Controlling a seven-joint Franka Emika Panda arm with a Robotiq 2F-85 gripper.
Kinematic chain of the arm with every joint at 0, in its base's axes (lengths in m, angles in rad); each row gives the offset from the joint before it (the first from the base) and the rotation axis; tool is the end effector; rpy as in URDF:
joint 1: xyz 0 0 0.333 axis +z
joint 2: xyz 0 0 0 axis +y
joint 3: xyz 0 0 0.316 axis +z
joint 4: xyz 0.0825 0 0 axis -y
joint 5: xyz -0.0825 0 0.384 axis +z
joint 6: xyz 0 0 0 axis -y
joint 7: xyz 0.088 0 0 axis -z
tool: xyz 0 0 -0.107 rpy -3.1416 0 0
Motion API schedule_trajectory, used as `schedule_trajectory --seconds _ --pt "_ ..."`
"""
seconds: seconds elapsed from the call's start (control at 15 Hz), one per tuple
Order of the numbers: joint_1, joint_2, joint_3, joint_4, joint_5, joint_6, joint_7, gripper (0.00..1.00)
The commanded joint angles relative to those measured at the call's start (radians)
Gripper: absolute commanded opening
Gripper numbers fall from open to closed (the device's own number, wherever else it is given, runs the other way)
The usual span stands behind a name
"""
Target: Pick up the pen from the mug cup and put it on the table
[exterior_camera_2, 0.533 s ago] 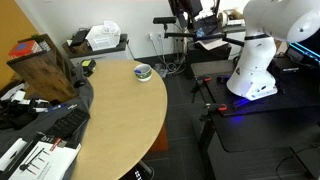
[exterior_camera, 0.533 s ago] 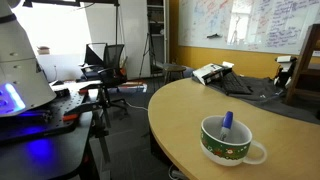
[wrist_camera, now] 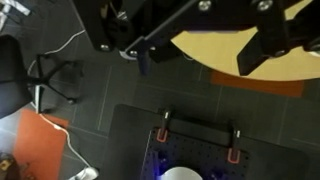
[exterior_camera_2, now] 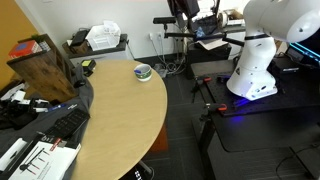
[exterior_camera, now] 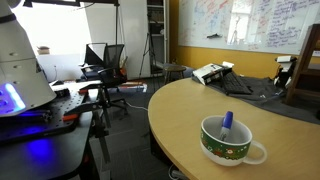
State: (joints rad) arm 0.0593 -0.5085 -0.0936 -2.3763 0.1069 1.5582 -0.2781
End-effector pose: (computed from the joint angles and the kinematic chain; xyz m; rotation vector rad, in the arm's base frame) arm 0.3612 -0.0036 0.4873 -2.8935 -0.3596 0.4203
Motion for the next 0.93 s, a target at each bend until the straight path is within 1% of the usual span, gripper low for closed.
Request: schedule_trajectory --seconds 0.0,0.33,0.53,0.73,0.87 --pt "-0.05 0.055 0.038 0.002 -0.002 0.131 0.153 1.0" --pt "-0.109 0.222 0.021 0.017 0.007 0.412 0.318 1.0" --pt "-0.153 0.335 0.001 0.035 0.011 0.541 0.408 1.0" --pt "-0.196 0.439 -0.036 0.066 0.026 0.617 0.479 1.0" --pt "-0.224 0.495 -0.064 0.089 0.034 0.635 0.526 1.0"
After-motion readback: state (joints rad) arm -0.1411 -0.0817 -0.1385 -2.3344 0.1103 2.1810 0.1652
